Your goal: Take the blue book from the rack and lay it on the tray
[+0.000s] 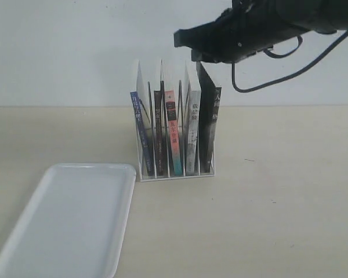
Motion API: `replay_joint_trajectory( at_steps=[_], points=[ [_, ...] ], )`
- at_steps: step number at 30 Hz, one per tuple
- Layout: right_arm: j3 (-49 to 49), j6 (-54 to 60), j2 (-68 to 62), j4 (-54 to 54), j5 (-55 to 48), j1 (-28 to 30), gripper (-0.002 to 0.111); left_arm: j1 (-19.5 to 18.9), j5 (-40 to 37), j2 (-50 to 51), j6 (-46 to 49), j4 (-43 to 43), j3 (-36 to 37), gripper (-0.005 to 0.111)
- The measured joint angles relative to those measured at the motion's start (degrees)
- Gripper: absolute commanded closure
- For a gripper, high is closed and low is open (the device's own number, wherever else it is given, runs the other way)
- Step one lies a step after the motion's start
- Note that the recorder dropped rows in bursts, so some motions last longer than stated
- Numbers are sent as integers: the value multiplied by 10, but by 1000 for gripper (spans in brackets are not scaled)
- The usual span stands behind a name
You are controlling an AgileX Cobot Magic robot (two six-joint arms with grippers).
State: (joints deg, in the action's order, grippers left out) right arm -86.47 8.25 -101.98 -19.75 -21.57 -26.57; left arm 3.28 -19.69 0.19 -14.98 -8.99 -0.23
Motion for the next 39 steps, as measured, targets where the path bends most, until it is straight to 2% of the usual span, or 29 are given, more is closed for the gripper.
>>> replay_joint_trajectory(
  at_steps=[5,14,18,19,24,33,39],
  points=[
    [-32,-9,-3,24,-19,-31,82,0,0,0,0,0,0,103],
    [-33,-98,-53,111,-20,-32,82,0,0,0,0,0,0,103],
    [-33,-104,-59,119,-13,-32,61,0,0,0,0,0,0,103],
    [-33,-104,-60,119,-9,-32,59,0,0,0,0,0,0,103],
    [-41,-106,-60,122,-5,-32,63,0,0,0,0,0,0,103],
    [-47,-162,-60,194,-25,-27,63,0,0,0,0,0,0,103],
    [-47,-172,-68,197,-37,-22,63,0,0,0,0,0,0,103]
  ],
)
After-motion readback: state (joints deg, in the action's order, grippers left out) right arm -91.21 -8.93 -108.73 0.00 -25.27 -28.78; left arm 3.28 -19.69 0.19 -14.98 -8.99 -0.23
